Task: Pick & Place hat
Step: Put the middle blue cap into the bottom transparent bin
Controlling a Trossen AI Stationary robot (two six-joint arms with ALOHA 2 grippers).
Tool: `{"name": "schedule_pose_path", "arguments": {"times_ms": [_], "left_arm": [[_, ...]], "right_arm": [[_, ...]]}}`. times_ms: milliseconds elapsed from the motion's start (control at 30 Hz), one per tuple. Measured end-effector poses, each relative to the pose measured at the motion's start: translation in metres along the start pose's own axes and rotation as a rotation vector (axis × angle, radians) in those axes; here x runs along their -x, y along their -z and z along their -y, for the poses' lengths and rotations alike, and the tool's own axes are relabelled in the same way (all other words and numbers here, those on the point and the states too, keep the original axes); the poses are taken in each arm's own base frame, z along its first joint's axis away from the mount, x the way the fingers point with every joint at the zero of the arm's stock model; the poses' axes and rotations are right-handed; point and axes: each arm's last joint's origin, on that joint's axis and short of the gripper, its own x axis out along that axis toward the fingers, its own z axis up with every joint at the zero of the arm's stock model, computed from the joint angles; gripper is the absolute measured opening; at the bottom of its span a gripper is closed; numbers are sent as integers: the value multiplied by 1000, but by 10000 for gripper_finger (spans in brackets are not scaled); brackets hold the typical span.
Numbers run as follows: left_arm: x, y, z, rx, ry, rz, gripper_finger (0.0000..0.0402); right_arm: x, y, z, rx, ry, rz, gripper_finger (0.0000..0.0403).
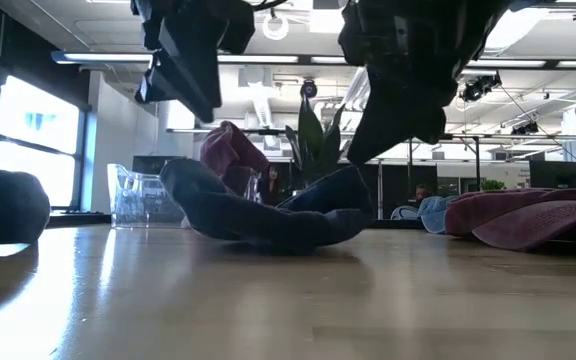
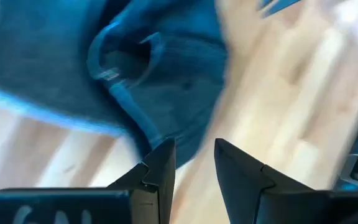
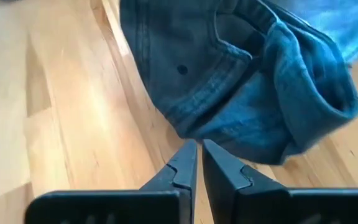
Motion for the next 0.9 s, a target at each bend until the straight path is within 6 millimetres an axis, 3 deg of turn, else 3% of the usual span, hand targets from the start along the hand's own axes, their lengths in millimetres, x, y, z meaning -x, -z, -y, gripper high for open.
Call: {"name": "schedule_pose_path", "arguments": {"times_ms": [333,500,633,767,900], "left_arm": [[21,-12,7,-13,-29,121,106],[20,-16,1,5,-33,108,106],[34,-17,-3,21,8,118,106],[50,-14,-4,22,41,130,106],[58,-2,-6,35,21,67,106]], "right_arm": [[2,5,4,16,23,-67,68],[5,4,4,13,12,-73,92],[6,4,3,26,-24,-92,120],[6,3,0,110,-74,-88,157],[7,3,-5,301,-94,-47,191]]}}
